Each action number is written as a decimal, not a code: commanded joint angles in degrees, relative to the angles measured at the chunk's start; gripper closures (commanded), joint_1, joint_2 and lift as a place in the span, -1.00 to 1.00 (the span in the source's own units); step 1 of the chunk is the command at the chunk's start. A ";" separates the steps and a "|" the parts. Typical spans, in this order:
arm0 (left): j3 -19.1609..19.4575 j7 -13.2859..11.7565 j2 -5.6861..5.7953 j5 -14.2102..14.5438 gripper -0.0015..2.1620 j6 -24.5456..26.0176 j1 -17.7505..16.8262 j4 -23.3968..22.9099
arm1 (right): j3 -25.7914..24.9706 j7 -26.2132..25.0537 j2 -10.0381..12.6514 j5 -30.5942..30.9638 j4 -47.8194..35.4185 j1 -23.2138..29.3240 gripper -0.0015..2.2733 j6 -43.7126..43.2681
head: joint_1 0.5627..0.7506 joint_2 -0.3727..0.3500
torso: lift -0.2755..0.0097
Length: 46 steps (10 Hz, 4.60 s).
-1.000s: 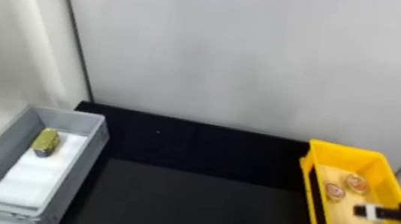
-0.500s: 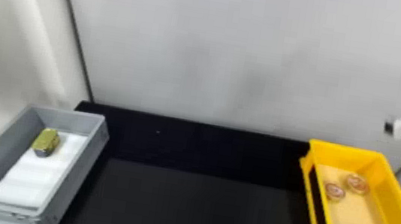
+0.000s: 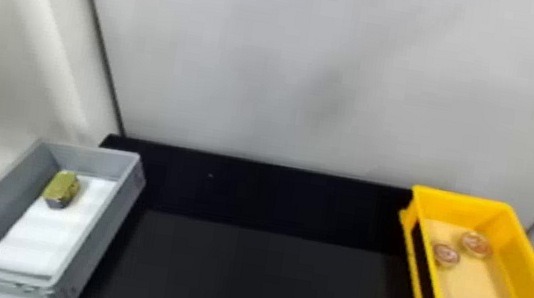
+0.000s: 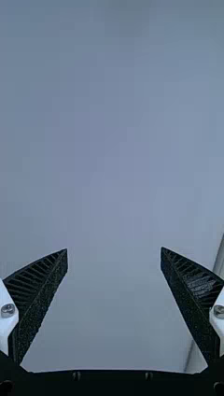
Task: Pick up the round yellow can and place it in the yellow rectangular box
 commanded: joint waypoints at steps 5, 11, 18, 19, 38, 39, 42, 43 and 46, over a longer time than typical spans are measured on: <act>0.30 0.12 -0.38 -0.02 -0.87 -0.12 0.18 0.09 | 2.25 -2.68 -1.56 -3.90 -0.65 -4.01 -0.97 -33.87 | 0.07 0.18 | 0.99; 0.30 0.12 -0.47 -0.02 -0.87 -0.12 0.44 0.09 | 4.71 -5.05 -5.69 -3.37 -1.88 -7.96 -0.96 -33.34 | 0.07 0.18 | 0.99; 0.56 0.03 -0.47 -0.02 -0.87 -0.20 0.97 0.18 | 5.32 -4.88 -4.81 -2.31 -2.68 -8.49 -0.93 -29.38 | 0.07 0.18 | 0.90; 0.56 0.12 -0.38 -0.02 -0.87 -0.20 0.97 0.18 | 5.68 -6.11 -4.90 -2.40 -3.20 -8.75 -0.91 -28.24 | 0.07 0.18 | 0.90; 0.91 -0.32 -0.99 -0.72 -0.87 0.06 1.85 0.00 | 9.02 -16.57 -5.16 -2.93 -2.50 -10.25 -0.91 -28.94 | 0.07 0.18 | 0.87; 0.91 -0.32 -0.99 -0.72 -0.87 -0.03 1.93 0.09 | 9.37 -17.27 -5.16 -3.37 -2.06 -10.42 -0.91 -29.65 | 0.07 0.18 | 0.87; 0.91 -0.41 -0.90 -0.72 -0.87 -0.29 2.20 0.09 | 10.34 -20.26 -5.07 -8.03 -1.01 -11.39 -0.92 -27.71 | 0.07 0.18 | 0.87; 0.91 -0.50 -0.90 -0.72 -0.87 -0.47 2.37 0.09 | 10.60 -21.49 -4.90 -9.52 -1.62 -12.09 -0.90 -25.25 | 0.07 0.18 | 0.87; 0.82 -0.94 -1.17 -1.07 -0.87 -1.17 2.46 0.18 | 9.81 -21.14 -4.11 -10.66 -1.01 -13.41 -0.81 -24.28 | 0.07 0.18 | 0.87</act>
